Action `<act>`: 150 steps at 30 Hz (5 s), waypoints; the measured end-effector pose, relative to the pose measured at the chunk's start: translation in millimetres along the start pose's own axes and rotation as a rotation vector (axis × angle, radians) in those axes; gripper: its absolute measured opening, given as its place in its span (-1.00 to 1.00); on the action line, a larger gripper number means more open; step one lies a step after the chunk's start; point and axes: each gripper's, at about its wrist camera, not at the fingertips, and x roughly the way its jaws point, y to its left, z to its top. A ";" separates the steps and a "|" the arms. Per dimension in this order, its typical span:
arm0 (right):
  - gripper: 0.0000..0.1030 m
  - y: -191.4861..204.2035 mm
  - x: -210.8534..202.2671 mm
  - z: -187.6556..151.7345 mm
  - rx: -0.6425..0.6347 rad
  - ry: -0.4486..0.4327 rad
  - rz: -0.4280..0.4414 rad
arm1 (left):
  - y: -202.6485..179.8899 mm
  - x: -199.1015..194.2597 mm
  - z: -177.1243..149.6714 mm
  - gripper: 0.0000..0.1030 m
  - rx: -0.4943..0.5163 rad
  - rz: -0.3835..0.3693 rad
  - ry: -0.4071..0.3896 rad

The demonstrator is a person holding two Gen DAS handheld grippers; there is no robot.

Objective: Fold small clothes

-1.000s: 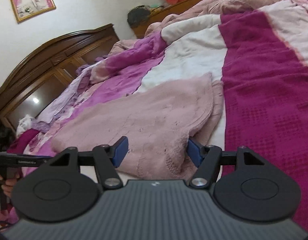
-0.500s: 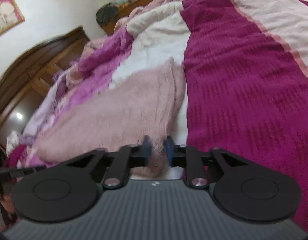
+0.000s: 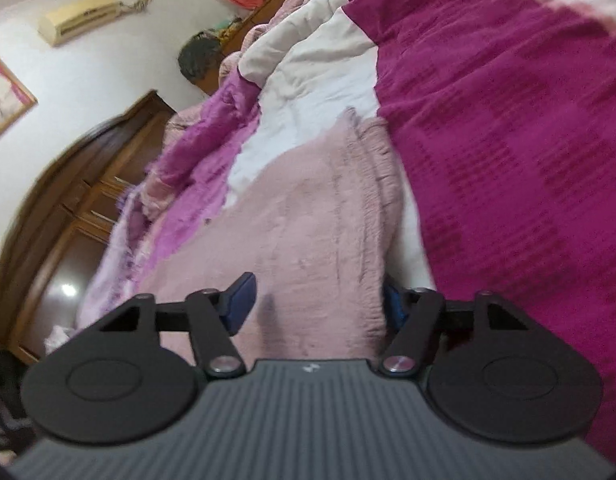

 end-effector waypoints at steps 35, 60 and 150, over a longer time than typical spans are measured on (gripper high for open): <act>-0.65 211.7 40.4 15.0 -0.230 -0.092 0.021 | 103.9 -29.5 -12.0 -0.06 -0.205 0.059 -0.035; -0.65 300.3 177.5 -103.6 -0.402 0.158 0.016 | 165.4 -25.5 -35.4 -0.06 -0.322 0.091 -0.019; 0.40 209.0 90.5 -81.3 -0.306 0.003 -0.072 | 132.4 62.8 80.8 0.28 -0.230 -0.229 0.007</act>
